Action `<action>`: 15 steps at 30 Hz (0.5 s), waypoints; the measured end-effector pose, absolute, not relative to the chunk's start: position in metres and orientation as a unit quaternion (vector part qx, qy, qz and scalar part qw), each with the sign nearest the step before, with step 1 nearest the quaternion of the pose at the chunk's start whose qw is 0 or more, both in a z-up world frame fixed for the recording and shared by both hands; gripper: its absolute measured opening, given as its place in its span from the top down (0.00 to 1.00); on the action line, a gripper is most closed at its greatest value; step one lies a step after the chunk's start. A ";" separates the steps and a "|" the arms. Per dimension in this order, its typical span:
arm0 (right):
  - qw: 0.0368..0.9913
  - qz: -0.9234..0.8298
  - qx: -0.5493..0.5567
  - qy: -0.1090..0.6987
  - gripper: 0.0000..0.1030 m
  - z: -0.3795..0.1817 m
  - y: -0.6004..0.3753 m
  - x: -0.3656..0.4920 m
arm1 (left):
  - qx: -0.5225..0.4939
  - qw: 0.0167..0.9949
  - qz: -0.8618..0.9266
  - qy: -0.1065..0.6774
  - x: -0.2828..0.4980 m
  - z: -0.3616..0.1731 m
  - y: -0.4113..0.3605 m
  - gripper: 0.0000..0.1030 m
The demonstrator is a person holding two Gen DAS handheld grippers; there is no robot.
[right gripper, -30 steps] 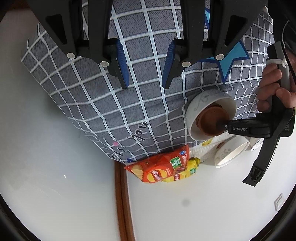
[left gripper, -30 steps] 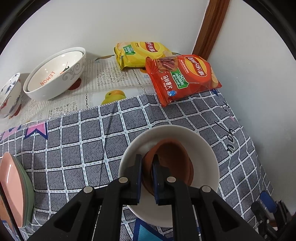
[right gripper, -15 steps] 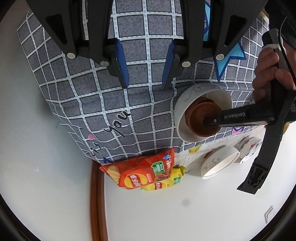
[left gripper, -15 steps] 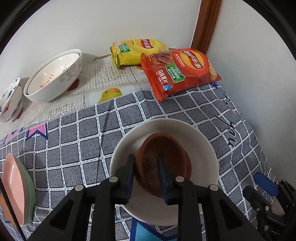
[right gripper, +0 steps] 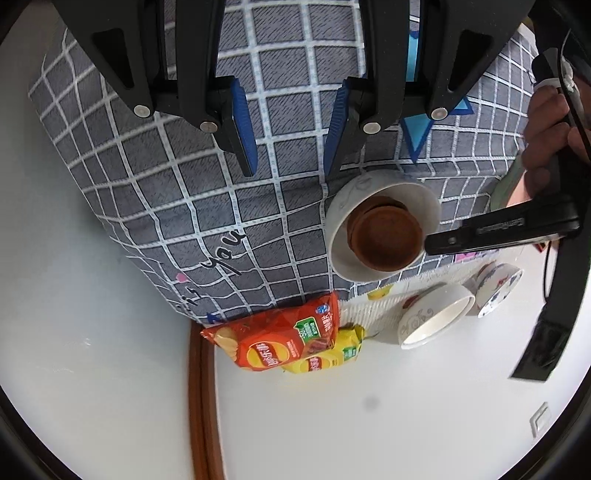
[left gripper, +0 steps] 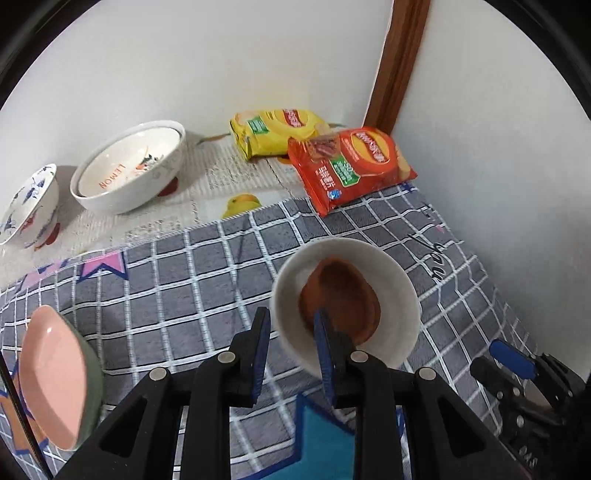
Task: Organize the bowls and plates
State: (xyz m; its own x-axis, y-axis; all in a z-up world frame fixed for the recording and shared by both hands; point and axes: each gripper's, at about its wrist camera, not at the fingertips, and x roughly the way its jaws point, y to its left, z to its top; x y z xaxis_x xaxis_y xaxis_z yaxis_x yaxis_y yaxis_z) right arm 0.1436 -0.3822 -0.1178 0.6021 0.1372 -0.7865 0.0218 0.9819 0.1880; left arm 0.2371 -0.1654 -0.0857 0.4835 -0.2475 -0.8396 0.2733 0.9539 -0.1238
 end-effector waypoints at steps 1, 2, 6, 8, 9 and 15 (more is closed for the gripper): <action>0.890 0.026 0.096 0.444 0.64 -0.115 -0.378 0.139 | 0.013 0.862 -0.155 0.483 0.234 -0.084 -0.158 0.77; 0.890 0.021 0.101 0.443 0.64 -0.113 -0.375 0.135 | 0.016 0.863 -0.155 0.480 0.231 -0.082 -0.148 0.77; 0.892 -0.018 0.102 0.439 0.64 -0.099 -0.357 0.119 | 0.015 0.861 -0.172 0.479 0.224 -0.078 -0.118 0.77; 0.895 -0.035 0.103 0.433 0.64 -0.089 -0.346 0.110 | 0.007 0.860 -0.190 0.474 0.219 -0.075 -0.104 0.77; 0.896 -0.041 0.104 0.430 0.64 -0.085 -0.341 0.106 | 0.006 0.859 -0.198 0.472 0.217 -0.075 -0.099 0.77; 0.903 -0.077 0.109 0.409 0.64 -0.056 -0.313 0.084 | -0.011 0.849 -0.245 0.468 0.213 -0.073 -0.089 0.77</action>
